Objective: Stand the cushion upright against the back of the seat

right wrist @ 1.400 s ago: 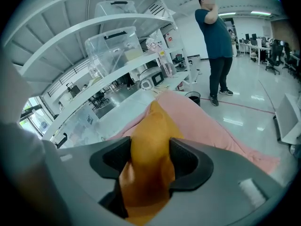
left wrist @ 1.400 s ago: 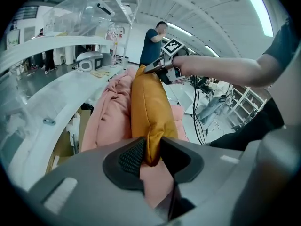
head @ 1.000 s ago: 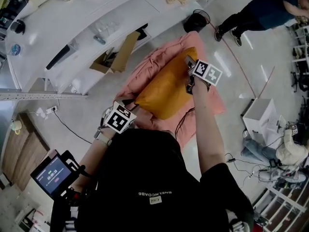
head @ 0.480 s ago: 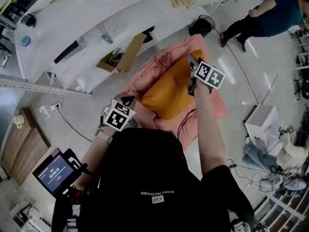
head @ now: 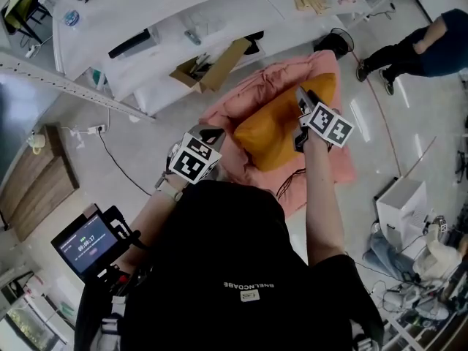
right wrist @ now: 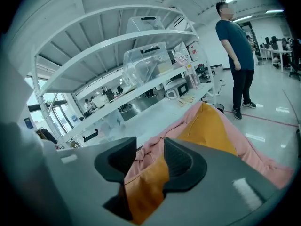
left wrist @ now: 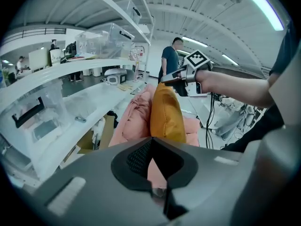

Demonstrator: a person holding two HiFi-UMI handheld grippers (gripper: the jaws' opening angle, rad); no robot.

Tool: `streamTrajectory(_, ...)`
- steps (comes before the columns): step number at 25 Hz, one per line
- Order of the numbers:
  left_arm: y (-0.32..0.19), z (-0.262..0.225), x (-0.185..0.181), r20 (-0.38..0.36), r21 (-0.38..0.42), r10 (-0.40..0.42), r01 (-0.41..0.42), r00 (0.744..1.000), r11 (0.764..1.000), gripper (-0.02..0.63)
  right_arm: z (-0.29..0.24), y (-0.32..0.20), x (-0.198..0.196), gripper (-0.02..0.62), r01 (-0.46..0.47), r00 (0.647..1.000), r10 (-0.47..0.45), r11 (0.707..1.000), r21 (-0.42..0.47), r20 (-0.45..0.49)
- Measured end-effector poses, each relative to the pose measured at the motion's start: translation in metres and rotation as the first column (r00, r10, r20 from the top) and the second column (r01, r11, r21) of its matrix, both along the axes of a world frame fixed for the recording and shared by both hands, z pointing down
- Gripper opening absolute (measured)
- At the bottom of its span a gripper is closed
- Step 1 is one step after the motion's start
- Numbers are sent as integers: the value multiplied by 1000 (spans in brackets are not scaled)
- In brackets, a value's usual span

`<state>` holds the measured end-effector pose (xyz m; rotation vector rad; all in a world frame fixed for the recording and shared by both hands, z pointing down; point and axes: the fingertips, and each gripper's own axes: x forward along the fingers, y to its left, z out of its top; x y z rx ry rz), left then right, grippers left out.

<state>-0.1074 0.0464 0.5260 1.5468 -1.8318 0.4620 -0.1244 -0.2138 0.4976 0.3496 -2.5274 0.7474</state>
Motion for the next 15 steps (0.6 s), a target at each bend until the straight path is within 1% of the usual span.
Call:
streamTrajectory(5, -7, 8, 6, -8, 2, -26, 26, 1000, 1000, 18, 8, 15, 1, 129, 82, 996, -82, 996, 35, 23)
streamTrajectory(9, -9, 9, 2, -18, 37, -40, 41, 999, 999, 18, 15, 40, -2, 81, 147, 988, -148, 989, 37, 47)
streamTrajectory(11, -10, 5, 2, -25, 43, -40, 41, 999, 998, 18, 13, 53, -1, 59, 177, 982, -179, 984, 33, 59)
streamTrajectory(15, -17, -4, 7, -45, 64, -15, 18, 999, 998, 20, 8, 71, 9, 43, 209, 974, -212, 977, 46, 75)
